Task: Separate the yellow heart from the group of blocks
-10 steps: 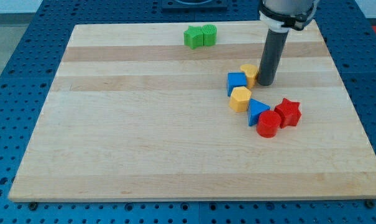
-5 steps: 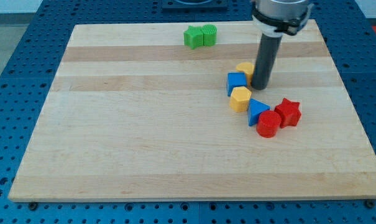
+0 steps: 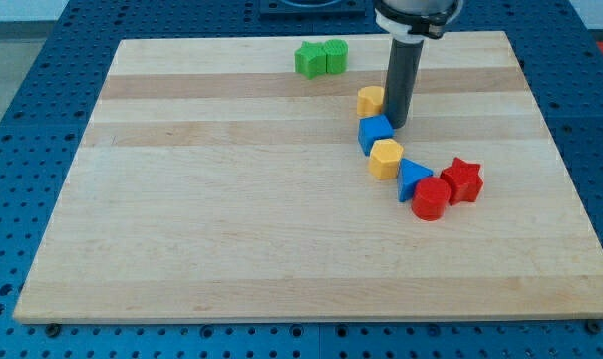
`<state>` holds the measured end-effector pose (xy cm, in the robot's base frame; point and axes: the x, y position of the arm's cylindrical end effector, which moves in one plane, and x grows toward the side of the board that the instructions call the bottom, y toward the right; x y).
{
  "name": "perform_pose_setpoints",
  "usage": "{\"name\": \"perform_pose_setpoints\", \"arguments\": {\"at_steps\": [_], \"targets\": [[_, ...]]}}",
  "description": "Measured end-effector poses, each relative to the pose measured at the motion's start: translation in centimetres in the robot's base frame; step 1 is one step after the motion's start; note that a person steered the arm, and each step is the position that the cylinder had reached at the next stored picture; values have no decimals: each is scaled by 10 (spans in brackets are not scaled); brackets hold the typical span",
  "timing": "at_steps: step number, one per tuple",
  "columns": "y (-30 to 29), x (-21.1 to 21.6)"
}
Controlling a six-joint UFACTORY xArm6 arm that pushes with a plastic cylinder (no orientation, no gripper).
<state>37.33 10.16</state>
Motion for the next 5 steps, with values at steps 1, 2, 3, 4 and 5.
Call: {"name": "perform_pose_setpoints", "arguments": {"at_steps": [1, 2, 3, 4, 5], "targets": [[0, 0], [-7, 0], [-10, 0], [-11, -7], [-11, -15]]}}
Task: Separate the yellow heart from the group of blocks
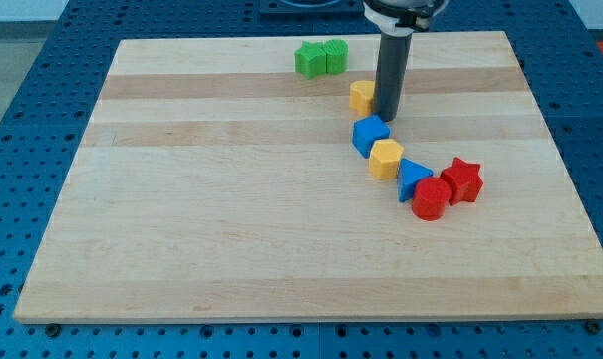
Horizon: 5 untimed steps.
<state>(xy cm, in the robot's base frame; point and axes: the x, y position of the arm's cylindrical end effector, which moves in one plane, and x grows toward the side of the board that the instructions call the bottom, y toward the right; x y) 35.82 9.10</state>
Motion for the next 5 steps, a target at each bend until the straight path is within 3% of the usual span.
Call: {"name": "perform_pose_setpoints", "arguments": {"at_steps": [5], "targets": [[-42, -30]]}}
